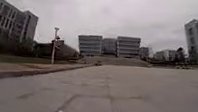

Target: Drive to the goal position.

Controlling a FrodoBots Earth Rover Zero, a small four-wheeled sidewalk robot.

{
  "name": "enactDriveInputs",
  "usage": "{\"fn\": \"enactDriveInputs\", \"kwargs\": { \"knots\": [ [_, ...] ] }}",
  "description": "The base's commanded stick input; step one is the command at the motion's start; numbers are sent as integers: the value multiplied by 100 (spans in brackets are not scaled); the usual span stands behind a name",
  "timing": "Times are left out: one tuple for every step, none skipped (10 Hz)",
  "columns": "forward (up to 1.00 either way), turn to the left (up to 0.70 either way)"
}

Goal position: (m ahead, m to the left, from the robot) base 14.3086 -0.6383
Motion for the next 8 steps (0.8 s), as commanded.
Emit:
{"fn": "enactDriveInputs", "kwargs": {
  "knots": [
    [100, 0],
    [100, 0],
    [100, 0],
    [100, 0],
    [100, 0],
    [100, 0],
    [100, 0],
    [100, 0]
  ]
}}
